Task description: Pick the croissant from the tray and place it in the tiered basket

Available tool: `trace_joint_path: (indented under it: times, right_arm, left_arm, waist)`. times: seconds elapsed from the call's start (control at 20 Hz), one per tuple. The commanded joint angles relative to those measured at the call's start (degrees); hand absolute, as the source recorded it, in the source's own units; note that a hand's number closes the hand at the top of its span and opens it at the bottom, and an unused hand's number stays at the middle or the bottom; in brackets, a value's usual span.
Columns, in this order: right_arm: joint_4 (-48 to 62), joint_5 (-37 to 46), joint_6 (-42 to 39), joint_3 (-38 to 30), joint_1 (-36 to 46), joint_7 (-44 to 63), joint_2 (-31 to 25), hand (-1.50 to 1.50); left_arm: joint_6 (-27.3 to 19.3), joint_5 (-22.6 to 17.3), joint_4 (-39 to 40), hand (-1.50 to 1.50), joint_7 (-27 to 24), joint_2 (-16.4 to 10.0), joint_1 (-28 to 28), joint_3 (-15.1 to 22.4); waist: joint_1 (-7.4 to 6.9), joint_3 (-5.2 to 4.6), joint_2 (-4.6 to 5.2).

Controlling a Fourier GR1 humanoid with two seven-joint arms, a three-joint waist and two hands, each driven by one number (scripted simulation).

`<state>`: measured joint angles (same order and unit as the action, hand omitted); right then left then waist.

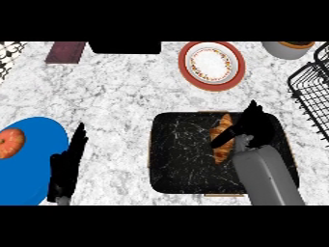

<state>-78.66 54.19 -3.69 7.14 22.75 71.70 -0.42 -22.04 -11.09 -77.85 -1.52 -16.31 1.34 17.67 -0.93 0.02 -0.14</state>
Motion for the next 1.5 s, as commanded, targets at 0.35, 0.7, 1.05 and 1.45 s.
trace_joint_path:
  times: [0.35,0.7,1.05,1.45]
  right_arm:
    - [4.31,-4.9,2.29,0.47,0.32,13.53,0.39,-1.5]
    - [7.0,-6.34,5.07,1.35,0.6,12.97,0.39,-1.5]
    - [7.42,-6.26,9.28,6.07,0.19,11.74,0.35,1.5]
    - [2.07,-3.39,2.57,2.11,-11.11,-3.01,-9.34,1.5]
  left_arm:
    - [0.13,0.63,-1.19,0.0,-0.02,0.53,3.03,0.4]
    - [0.87,1.35,0.55,0.0,-0.97,0.06,2.96,-0.74]
    - [-0.61,2.77,-1.71,0.0,0.68,1.77,2.71,-0.16]
    - [-0.5,2.55,0.22,0.0,-0.51,2.41,4.0,-1.74]
  waist:
    - [0.33,-0.12,-0.12]
    - [0.42,-0.06,0.13]
    - [0.39,-0.02,0.07]
    - [2.63,-0.08,-0.35]
